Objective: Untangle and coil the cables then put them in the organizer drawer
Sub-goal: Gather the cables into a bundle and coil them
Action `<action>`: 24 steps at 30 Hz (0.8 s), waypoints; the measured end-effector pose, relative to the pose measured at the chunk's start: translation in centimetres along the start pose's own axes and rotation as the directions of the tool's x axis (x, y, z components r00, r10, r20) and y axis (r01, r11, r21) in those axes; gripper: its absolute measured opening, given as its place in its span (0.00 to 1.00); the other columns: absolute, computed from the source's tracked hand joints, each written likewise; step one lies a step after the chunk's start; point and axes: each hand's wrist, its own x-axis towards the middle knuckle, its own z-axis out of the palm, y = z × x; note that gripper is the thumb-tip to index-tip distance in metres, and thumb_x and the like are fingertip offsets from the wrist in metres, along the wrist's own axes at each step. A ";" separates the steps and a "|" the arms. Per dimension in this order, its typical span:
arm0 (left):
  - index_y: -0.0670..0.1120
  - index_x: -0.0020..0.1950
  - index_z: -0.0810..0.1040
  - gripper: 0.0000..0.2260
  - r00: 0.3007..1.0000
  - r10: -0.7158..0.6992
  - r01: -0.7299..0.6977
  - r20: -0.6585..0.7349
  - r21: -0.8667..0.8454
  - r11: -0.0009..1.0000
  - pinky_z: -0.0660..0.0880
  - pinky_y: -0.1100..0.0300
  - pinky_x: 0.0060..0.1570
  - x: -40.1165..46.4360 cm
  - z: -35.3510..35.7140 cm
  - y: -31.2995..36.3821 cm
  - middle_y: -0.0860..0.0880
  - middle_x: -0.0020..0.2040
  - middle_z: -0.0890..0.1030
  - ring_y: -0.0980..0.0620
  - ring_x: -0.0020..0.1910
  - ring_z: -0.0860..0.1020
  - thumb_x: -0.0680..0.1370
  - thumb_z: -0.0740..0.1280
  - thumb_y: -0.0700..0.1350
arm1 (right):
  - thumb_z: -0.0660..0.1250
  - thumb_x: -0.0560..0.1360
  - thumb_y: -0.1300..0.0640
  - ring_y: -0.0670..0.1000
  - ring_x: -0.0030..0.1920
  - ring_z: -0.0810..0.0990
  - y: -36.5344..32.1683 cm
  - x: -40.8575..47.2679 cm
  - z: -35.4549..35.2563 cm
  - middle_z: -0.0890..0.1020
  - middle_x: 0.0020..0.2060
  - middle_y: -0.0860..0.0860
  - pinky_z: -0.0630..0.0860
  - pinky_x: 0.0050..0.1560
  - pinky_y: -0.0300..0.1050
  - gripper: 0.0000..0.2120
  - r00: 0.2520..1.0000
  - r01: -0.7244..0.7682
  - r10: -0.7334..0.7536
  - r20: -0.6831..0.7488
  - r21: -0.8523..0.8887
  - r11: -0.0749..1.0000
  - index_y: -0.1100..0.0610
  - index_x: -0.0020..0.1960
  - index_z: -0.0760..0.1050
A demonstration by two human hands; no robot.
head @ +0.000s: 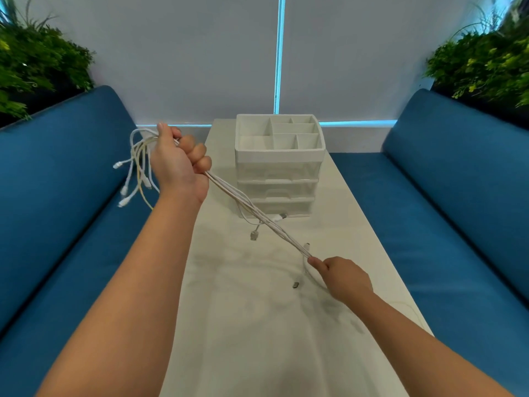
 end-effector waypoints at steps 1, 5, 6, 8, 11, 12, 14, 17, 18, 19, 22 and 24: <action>0.49 0.38 0.65 0.17 1.000 -0.005 0.005 -0.003 0.000 1.000 0.54 0.64 0.20 -0.1 0.0 -0.1 0.54 0.26 0.59 0.56 0.24 0.54 0.85 0.53 0.52 | 0.48 0.77 0.31 0.49 0.30 0.72 -0.1 0.0 0.0 0.74 0.29 0.48 0.66 0.31 0.43 0.30 1.000 -0.008 0.008 -0.013 -0.012 1.000 0.53 0.32 0.68; 0.49 0.38 0.65 0.17 1.000 0.000 0.000 -0.004 0.018 1.000 0.54 0.64 0.21 -0.4 -0.2 0.0 0.54 0.27 0.59 0.56 0.24 0.54 0.86 0.52 0.52 | 0.51 0.76 0.31 0.49 0.29 0.70 0.5 0.3 0.7 0.72 0.27 0.49 0.66 0.32 0.43 0.30 0.998 -0.018 0.011 0.070 0.111 0.994 0.54 0.31 0.65; 0.49 0.38 0.65 0.17 1.000 -0.002 0.002 -0.001 0.025 1.000 0.54 0.64 0.21 -0.4 -0.2 0.0 0.53 0.27 0.59 0.56 0.25 0.54 0.85 0.52 0.52 | 0.53 0.76 0.31 0.50 0.31 0.72 0.6 0.3 0.9 0.73 0.28 0.49 0.66 0.34 0.43 0.29 0.993 -0.028 0.007 0.121 0.169 0.985 0.55 0.31 0.68; 0.49 0.37 0.65 0.18 1.000 -0.016 0.016 0.006 0.028 0.999 0.53 0.64 0.21 -0.5 -0.3 -0.1 0.53 0.27 0.59 0.56 0.25 0.54 0.85 0.53 0.52 | 0.57 0.76 0.34 0.51 0.37 0.77 0.7 0.3 1.2 0.78 0.34 0.51 0.68 0.39 0.42 0.26 0.976 -0.021 -0.028 0.216 0.221 0.975 0.55 0.37 0.76; 0.49 0.37 0.65 0.18 0.999 -0.030 0.030 0.017 0.015 0.999 0.53 0.64 0.21 -0.6 -0.4 -0.2 0.53 0.27 0.59 0.56 0.25 0.54 0.85 0.53 0.52 | 0.67 0.76 0.45 0.55 0.61 0.76 -0.3 0.4 0.0 0.78 0.61 0.55 0.69 0.56 0.43 0.23 0.949 0.065 -0.124 0.288 0.205 0.977 0.54 0.67 0.71; 0.49 0.37 0.65 0.18 0.999 -0.032 0.032 0.018 0.012 0.999 0.53 0.64 0.21 -0.7 -0.4 -0.1 0.53 0.27 0.59 0.56 0.24 0.54 0.85 0.53 0.52 | 0.69 0.74 0.49 0.55 0.66 0.73 -1.1 0.4 -0.8 0.74 0.67 0.55 0.68 0.61 0.43 0.31 0.940 0.103 -0.168 0.298 0.222 0.970 0.52 0.74 0.64; 0.49 0.37 0.65 0.18 0.999 -0.035 0.035 0.014 0.012 0.999 0.54 0.64 0.21 -0.7 -0.5 0.0 0.53 0.27 0.59 0.56 0.24 0.54 0.85 0.53 0.52 | 0.72 0.71 0.52 0.56 0.71 0.67 -3.3 0.1 -2.9 0.67 0.72 0.55 0.66 0.68 0.48 0.39 0.928 0.211 -0.277 0.250 0.262 0.942 0.49 0.77 0.56; 0.49 0.37 0.65 0.18 0.999 -0.044 0.044 0.010 0.000 0.999 0.53 0.64 0.21 -0.8 -0.4 -0.1 0.54 0.27 0.58 0.56 0.24 0.54 0.85 0.53 0.52 | 0.70 0.71 0.50 0.54 0.74 0.61 -7.1 -0.8 -5.7 0.62 0.75 0.50 0.62 0.72 0.53 0.38 0.891 0.432 -0.453 0.039 0.235 0.871 0.46 0.76 0.56; 0.49 0.37 0.65 0.18 0.999 -0.045 0.045 0.010 -0.002 0.999 0.53 0.64 0.21 -0.9 -0.3 -0.1 0.54 0.27 0.58 0.56 0.24 0.54 0.85 0.53 0.52 | 0.69 0.72 0.51 0.52 0.74 0.62 -8.4 -1.2 -6.4 0.63 0.75 0.48 0.62 0.72 0.52 0.36 0.861 0.492 -0.509 -0.009 0.269 0.828 0.46 0.76 0.58; 0.49 0.36 0.65 0.18 0.999 -0.046 0.046 0.011 -0.001 0.999 0.53 0.64 0.21 -1.0 -0.3 -0.2 0.54 0.27 0.58 0.56 0.24 0.54 0.85 0.53 0.52 | 0.68 0.73 0.52 0.50 0.73 0.64 -9.6 -1.5 -6.9 0.65 0.74 0.46 0.63 0.71 0.50 0.33 0.832 0.532 -0.553 -0.042 0.343 0.774 0.46 0.75 0.61; 0.49 0.37 0.65 0.18 0.998 -0.062 0.062 0.026 -0.012 0.998 0.53 0.64 0.21 -1.2 0.1 -0.4 0.54 0.27 0.58 0.56 0.24 0.54 0.85 0.53 0.52 | 0.61 0.75 0.55 0.46 0.65 0.73 -12.4 -1.8 -7.6 0.77 0.64 0.45 0.69 0.66 0.46 0.20 0.773 0.530 -0.631 -0.064 0.612 0.587 0.49 0.66 0.73; 0.49 0.37 0.65 0.18 0.996 -0.075 0.076 0.039 -0.036 0.996 0.52 0.64 0.20 -1.3 0.4 -0.4 0.54 0.26 0.58 0.57 0.24 0.54 0.85 0.53 0.52 | 0.57 0.75 0.56 0.46 0.59 0.78 -13.4 -1.7 -7.8 0.82 0.57 0.46 0.71 0.62 0.44 0.16 0.760 0.460 -0.650 -0.010 0.714 0.527 0.51 0.59 0.77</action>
